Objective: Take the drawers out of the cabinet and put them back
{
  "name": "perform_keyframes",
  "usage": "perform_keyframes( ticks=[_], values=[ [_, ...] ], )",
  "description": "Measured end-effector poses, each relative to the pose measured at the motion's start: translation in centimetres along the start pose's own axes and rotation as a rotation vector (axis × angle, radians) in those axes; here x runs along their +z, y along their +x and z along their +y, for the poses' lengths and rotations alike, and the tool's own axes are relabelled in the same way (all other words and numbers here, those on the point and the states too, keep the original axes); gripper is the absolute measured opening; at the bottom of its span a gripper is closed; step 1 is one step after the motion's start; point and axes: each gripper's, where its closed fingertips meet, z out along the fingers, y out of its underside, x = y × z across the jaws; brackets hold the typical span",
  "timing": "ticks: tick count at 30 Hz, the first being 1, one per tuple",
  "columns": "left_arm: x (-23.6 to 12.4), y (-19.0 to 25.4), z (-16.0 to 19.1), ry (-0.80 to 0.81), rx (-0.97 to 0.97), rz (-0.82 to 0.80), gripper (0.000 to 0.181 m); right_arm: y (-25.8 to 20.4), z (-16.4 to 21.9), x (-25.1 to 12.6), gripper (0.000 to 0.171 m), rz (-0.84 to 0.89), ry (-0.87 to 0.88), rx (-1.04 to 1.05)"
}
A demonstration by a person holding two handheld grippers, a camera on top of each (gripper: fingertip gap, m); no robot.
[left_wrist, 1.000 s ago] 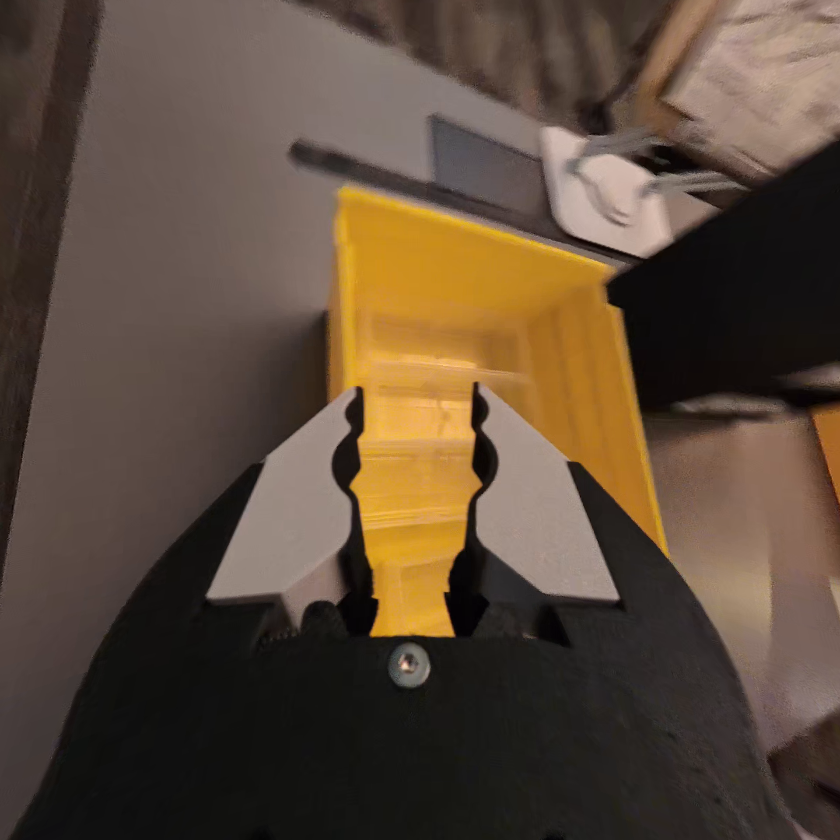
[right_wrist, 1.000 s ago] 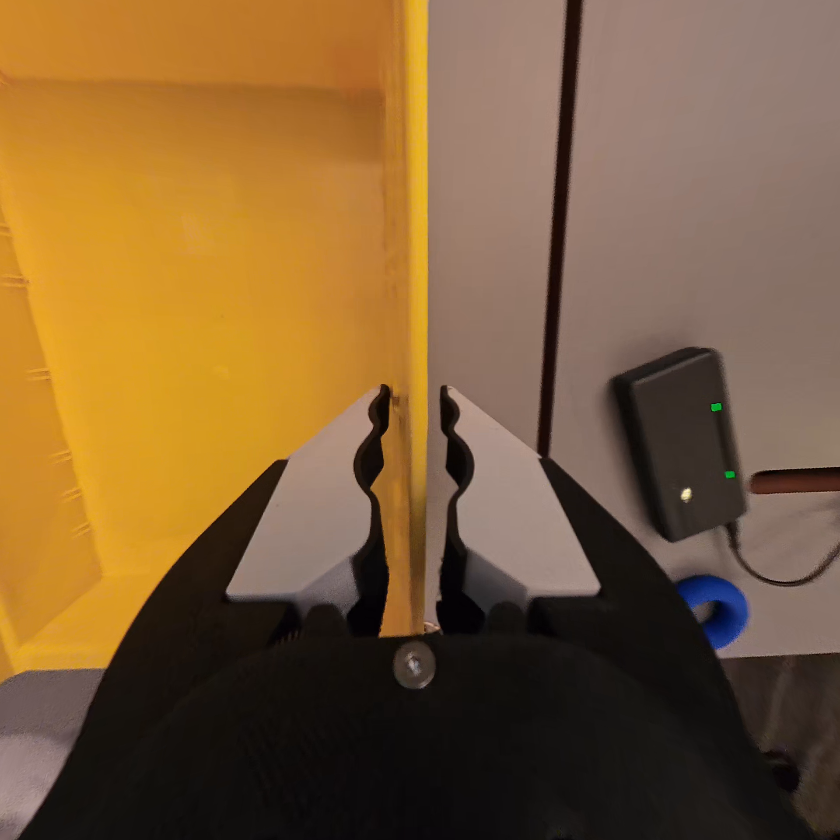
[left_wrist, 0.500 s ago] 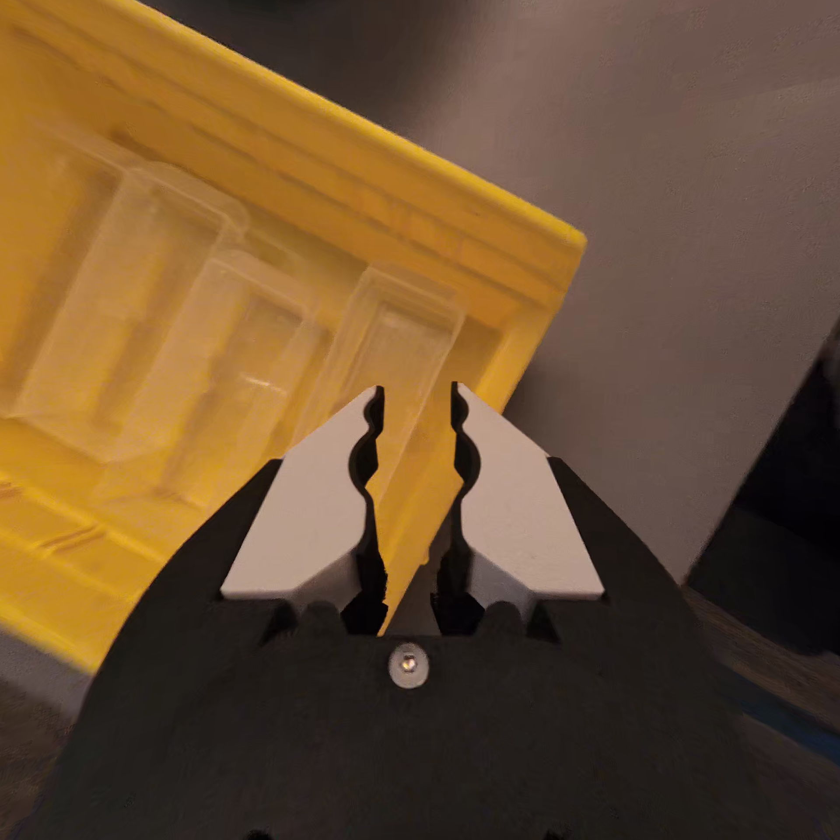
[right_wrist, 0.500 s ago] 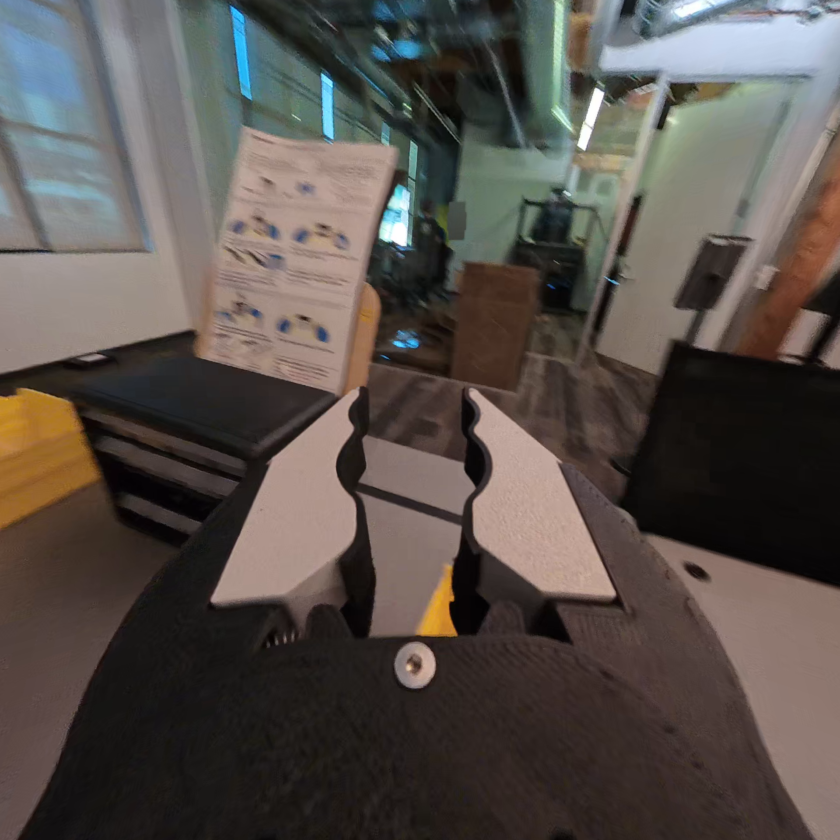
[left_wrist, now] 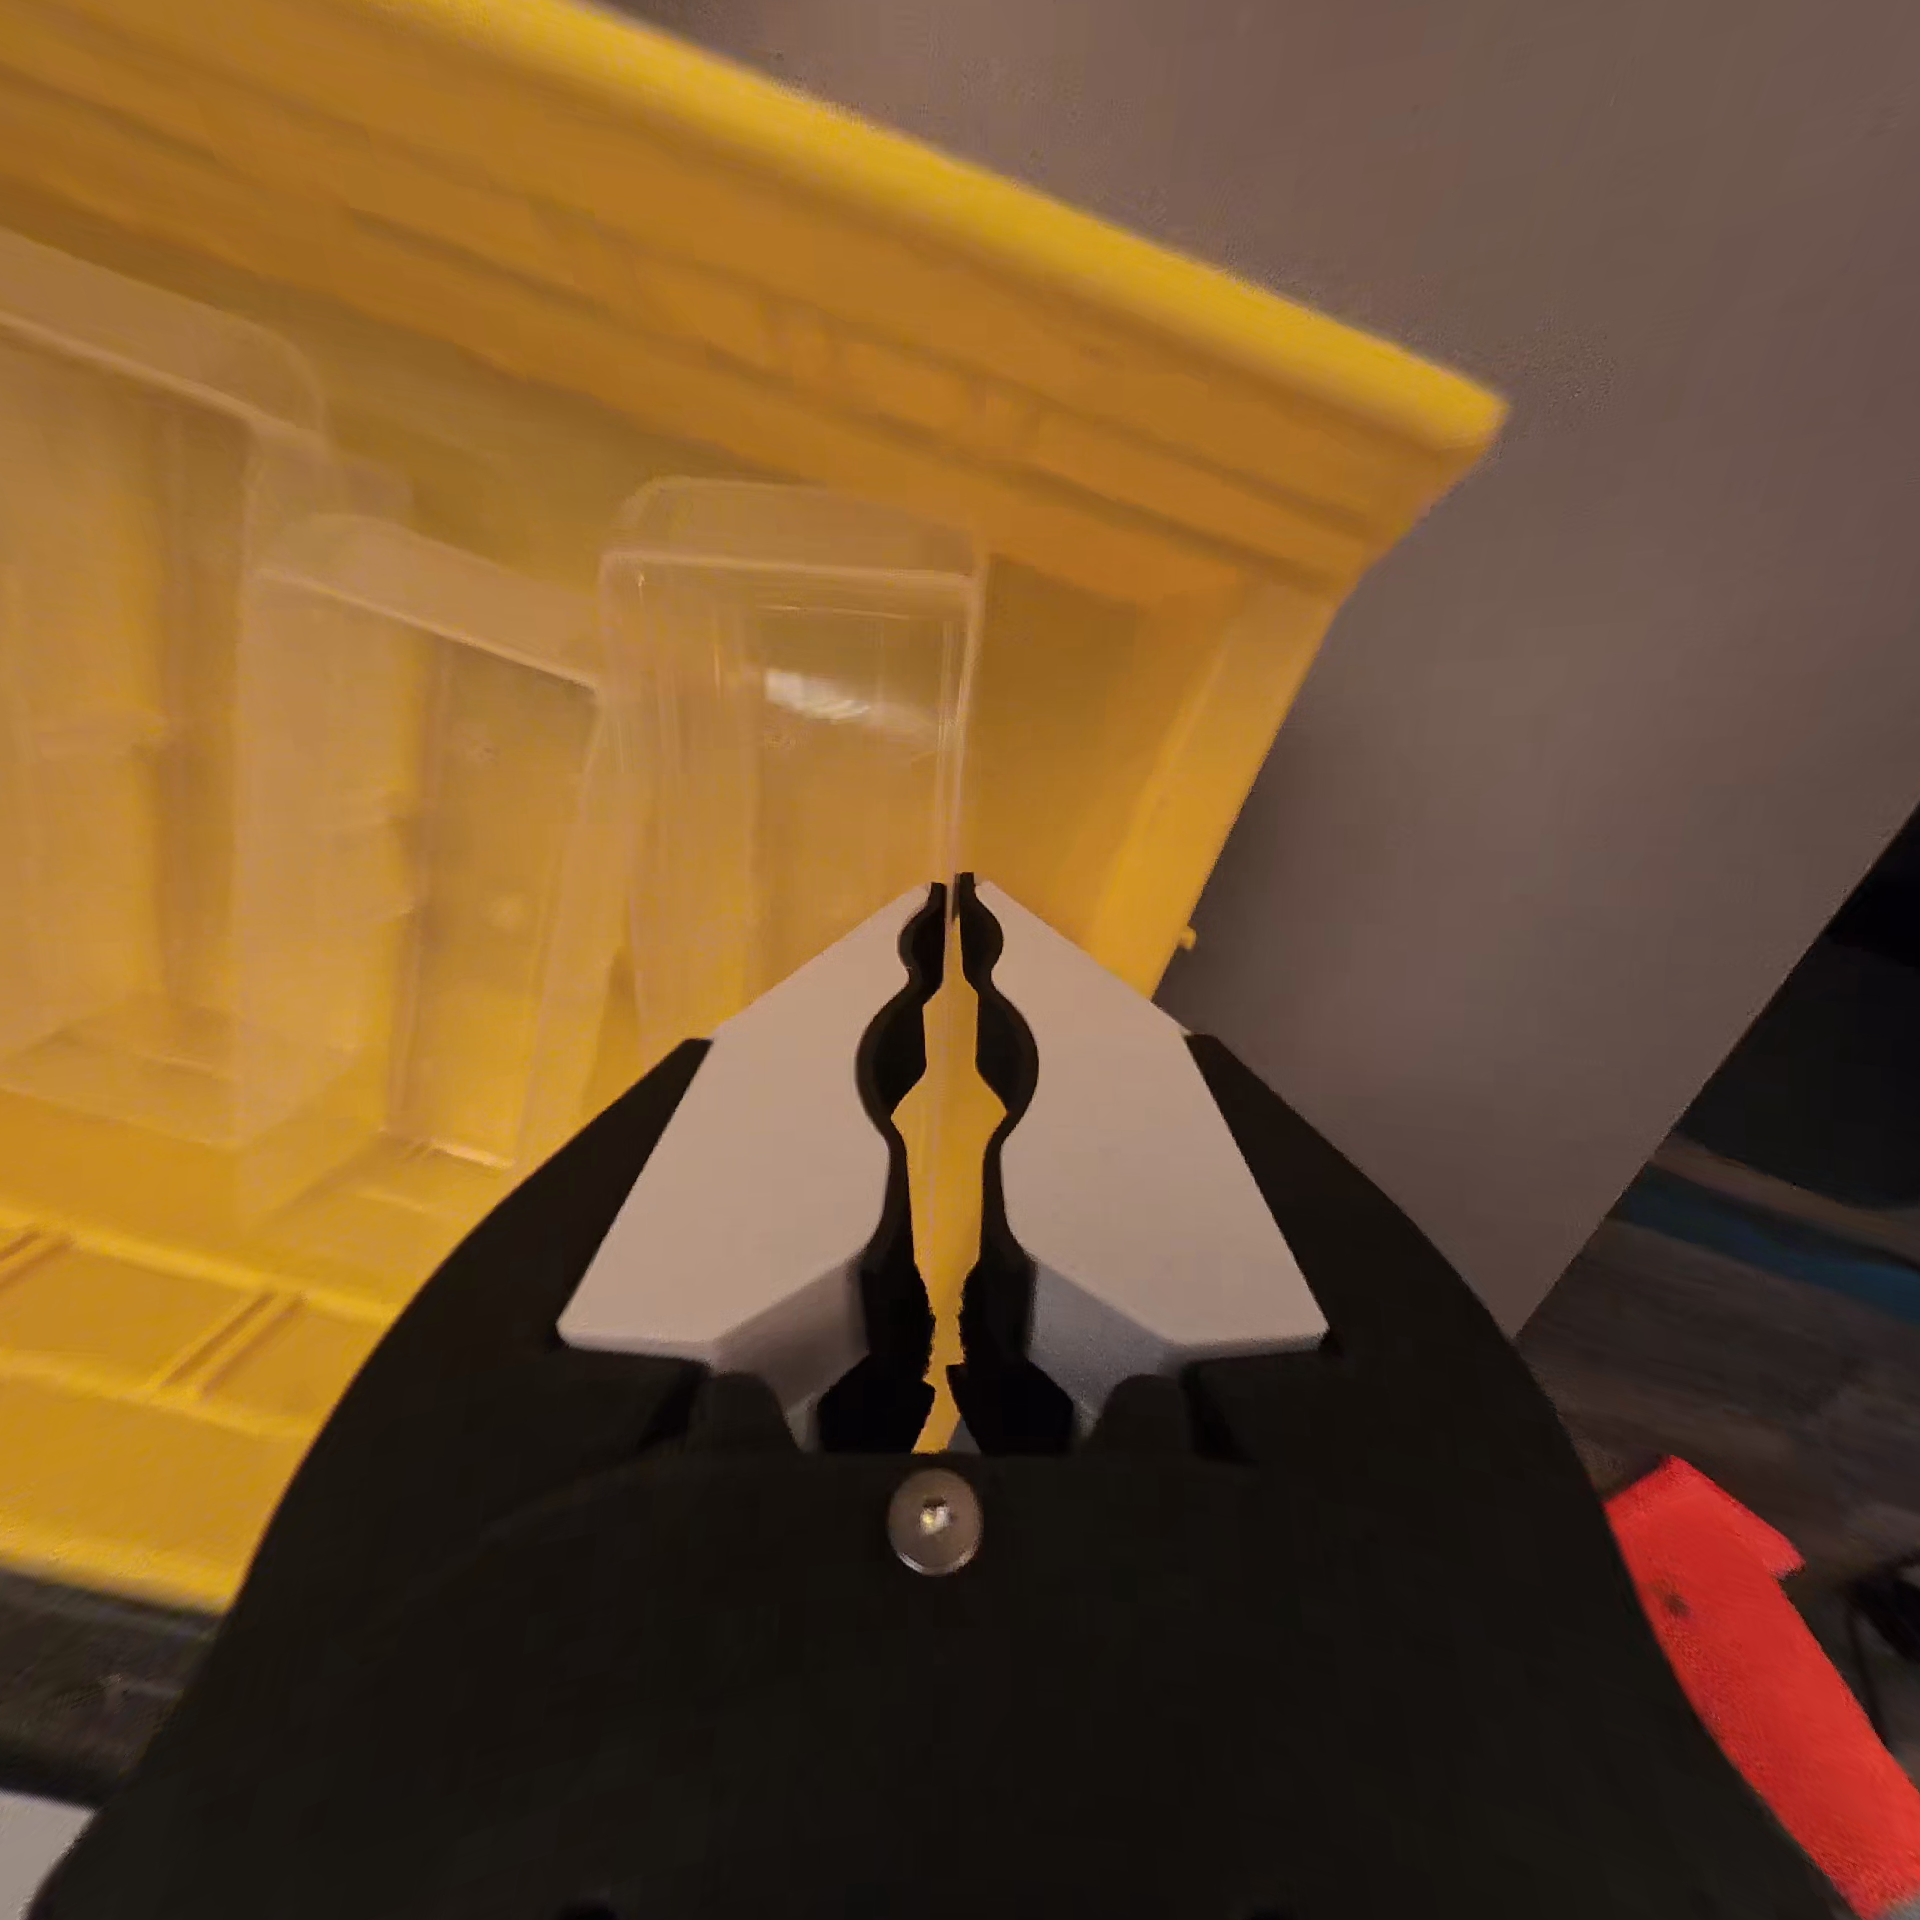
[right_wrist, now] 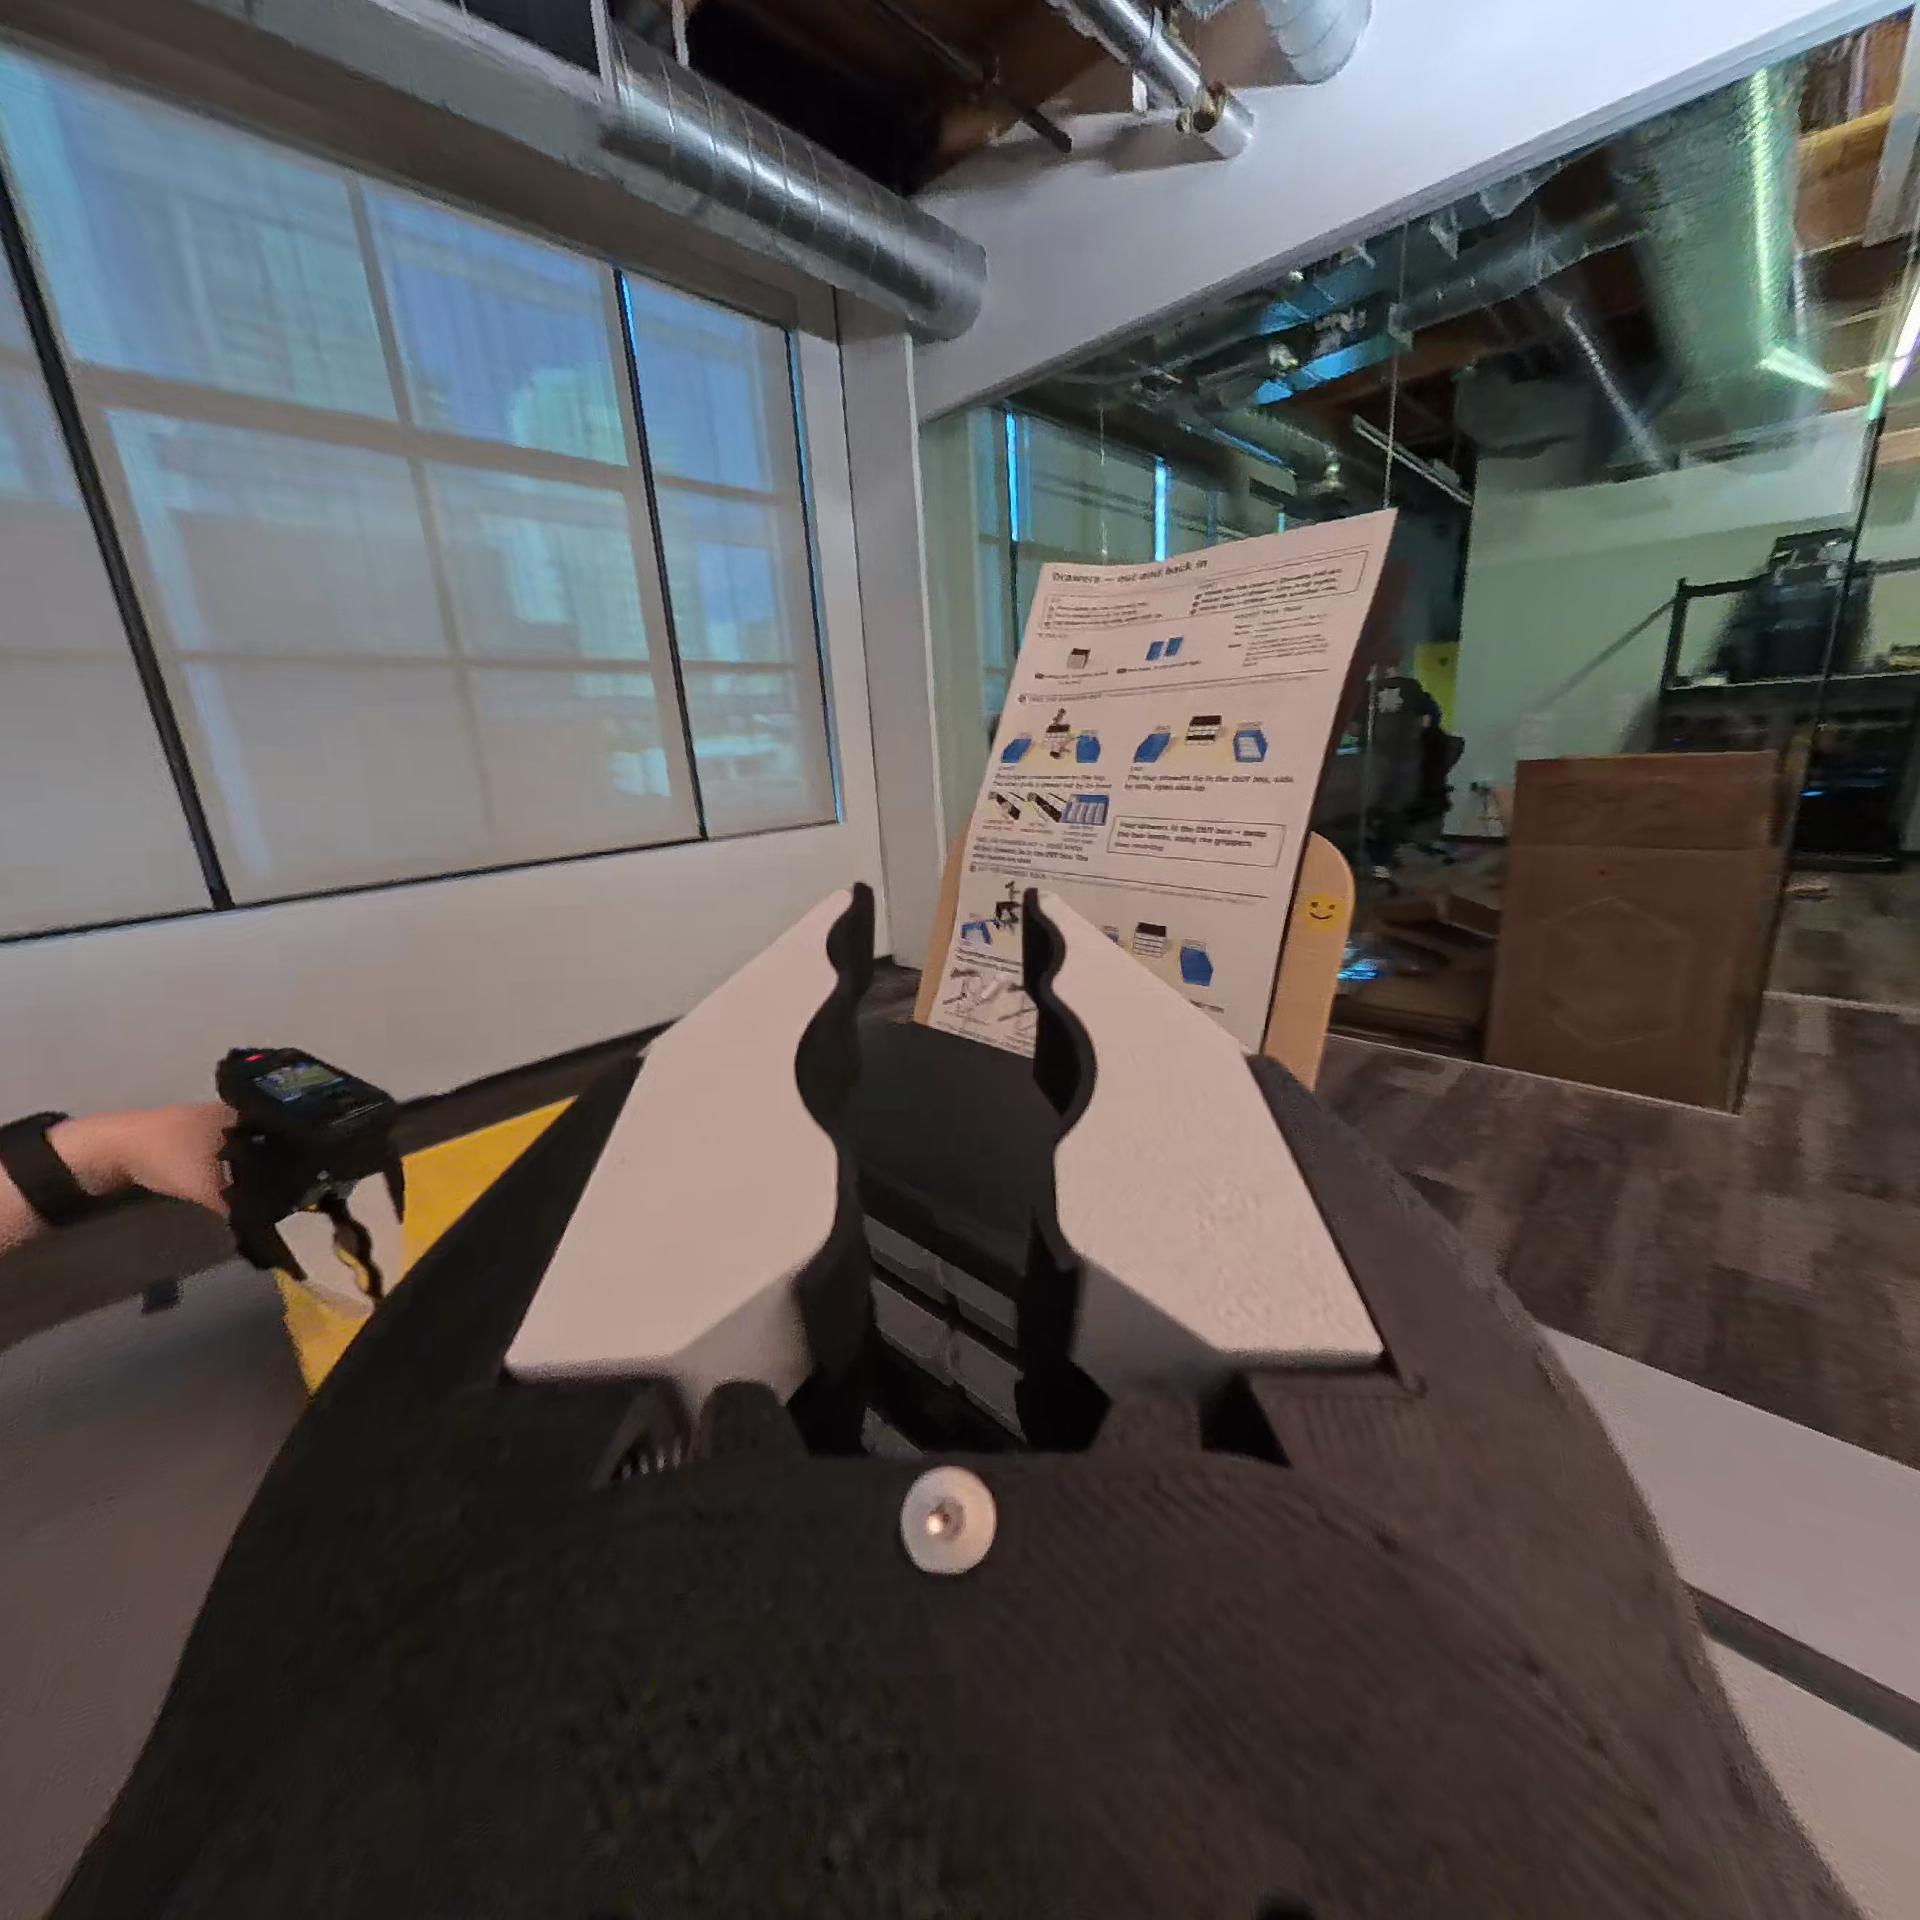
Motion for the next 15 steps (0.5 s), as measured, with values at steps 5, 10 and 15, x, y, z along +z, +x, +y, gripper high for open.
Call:
perform_keyframes(
  ticks=[5, 10, 15],
  values=[
    [-7.3, 0.3, -1.3, 0.012, 0.015, -0.111, 0.0, 0.6, 0.4, -0.1, 0.02, -0.049, -0.016, 0.067],
    [-12.9, 4.2, -10.3, 0.149, 0.236, -0.229, 0.0, 0.5, 1.6, -0.3, 0.021, -0.025, -0.099, 0.047],
    [-3.6, 11.4, -21.8, 0.164, 0.69, -0.159, 0.0, -4.2, 5.6, 0.8, 0.03, -0.174, -0.282, 0.057]
  ],
)
